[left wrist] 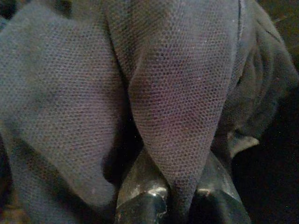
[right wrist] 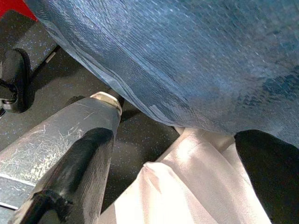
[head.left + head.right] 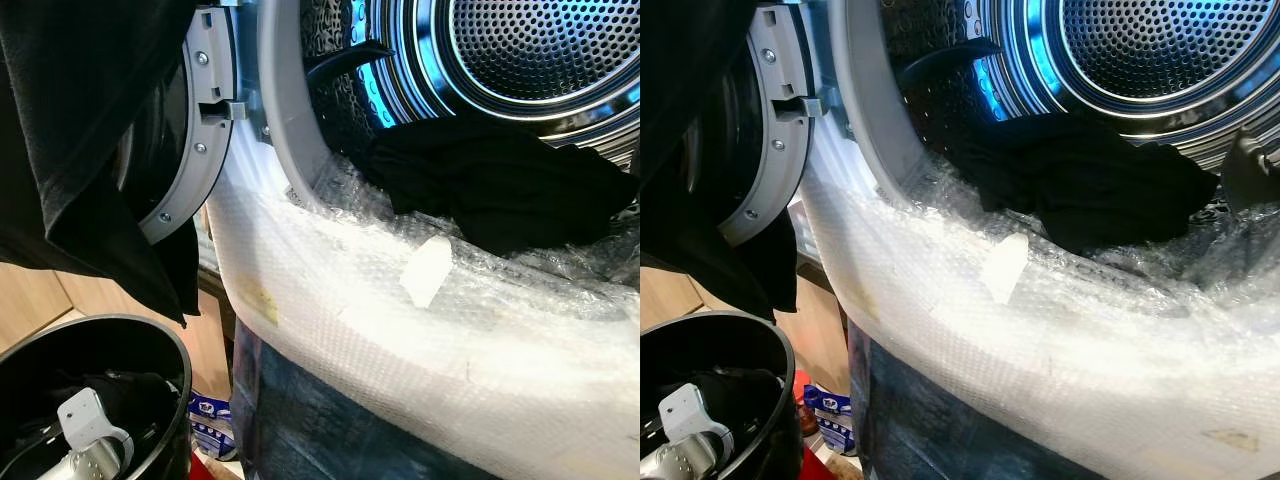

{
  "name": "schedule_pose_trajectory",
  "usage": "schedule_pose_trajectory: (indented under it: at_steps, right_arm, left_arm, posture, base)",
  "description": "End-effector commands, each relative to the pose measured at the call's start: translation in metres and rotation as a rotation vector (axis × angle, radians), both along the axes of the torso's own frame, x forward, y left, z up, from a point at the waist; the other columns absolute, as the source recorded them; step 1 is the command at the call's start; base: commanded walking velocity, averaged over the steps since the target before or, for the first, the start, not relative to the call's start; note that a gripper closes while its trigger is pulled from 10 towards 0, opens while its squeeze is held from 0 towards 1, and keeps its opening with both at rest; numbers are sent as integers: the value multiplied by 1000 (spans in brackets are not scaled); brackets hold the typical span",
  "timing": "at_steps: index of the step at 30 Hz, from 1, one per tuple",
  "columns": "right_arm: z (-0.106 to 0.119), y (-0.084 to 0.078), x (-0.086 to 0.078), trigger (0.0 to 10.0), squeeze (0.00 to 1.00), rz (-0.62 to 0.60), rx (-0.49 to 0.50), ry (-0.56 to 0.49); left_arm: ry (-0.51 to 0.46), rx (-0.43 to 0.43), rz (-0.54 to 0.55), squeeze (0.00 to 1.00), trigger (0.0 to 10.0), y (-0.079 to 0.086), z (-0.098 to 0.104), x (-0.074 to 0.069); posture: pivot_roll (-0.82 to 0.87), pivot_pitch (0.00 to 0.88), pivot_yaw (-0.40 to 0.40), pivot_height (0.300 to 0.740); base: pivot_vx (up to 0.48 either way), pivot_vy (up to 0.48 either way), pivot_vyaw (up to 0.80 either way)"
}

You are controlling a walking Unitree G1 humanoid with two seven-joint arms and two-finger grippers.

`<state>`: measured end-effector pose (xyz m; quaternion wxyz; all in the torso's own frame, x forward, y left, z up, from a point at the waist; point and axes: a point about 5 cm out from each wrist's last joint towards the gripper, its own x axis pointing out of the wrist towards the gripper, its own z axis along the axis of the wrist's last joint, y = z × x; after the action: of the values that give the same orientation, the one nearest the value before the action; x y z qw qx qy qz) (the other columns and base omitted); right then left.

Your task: Clothes washing

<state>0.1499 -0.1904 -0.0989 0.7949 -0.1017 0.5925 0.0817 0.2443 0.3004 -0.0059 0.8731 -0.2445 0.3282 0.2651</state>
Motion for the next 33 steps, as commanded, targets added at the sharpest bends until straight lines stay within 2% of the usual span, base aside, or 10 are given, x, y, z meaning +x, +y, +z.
schedule_pose_trajectory:
  at_steps: [1,12,16,19,24,25,26,28,29,33]
  right_arm:
    - [0,0,0,10000,0,-2,-4,-3]
    - [-1,1,-3,10000,0,9,-3,0]
    - [-2,2,-3,10000,0,11,-4,-2]
    - [-1,2,-3,10000,0,13,-6,-4]
    - [-1,2,-2,10000,0,8,-9,-9]
    - [-1,2,-2,10000,0,2,-7,-13]
    - [-1,2,-2,10000,0,1,-7,-14]
    - [-1,2,-1,10000,0,1,-8,-16]
    - [-1,2,-1,10000,0,1,-8,-16]
    - [-1,2,0,10000,0,-1,-4,-16]
  left_arm:
    - [39,12,52,0,0,4,-8,-15]
    - [-68,316,101,0,0,27,40,-25]
    - [-151,496,35,0,0,30,80,-19]
    - [-147,570,-1,0,0,29,89,-18]
    - [-268,644,-182,0,0,12,134,3]
    - [-341,673,-245,0,0,2,155,11]
    - [-366,691,-261,0,0,-1,162,13]
    - [-426,853,-383,0,0,-12,188,22]
    - [-429,888,-409,0,0,-15,193,24]
    - [-529,842,-493,0,0,-33,213,31]
  posture:
    - [3,0,-97,740]
    - [25,0,-99,740]
    - [30,0,-100,740]
    - [32,0,-100,740]
    - [34,0,-100,740]
    - [34,0,-100,740]
    - [32,0,-98,740]
    - [36,0,-101,740]
    - [36,0,-102,740]
    - [33,0,-98,740]
  base:
    - [0,0,0]
    - [0,0,0]
    - [0,0,0]
    - [0,0,0]
    - [0,0,0]
    - [0,0,0]
    - [0,0,0]
    - [0,0,0]
    - [0,0,0]
    - [0,0,0]
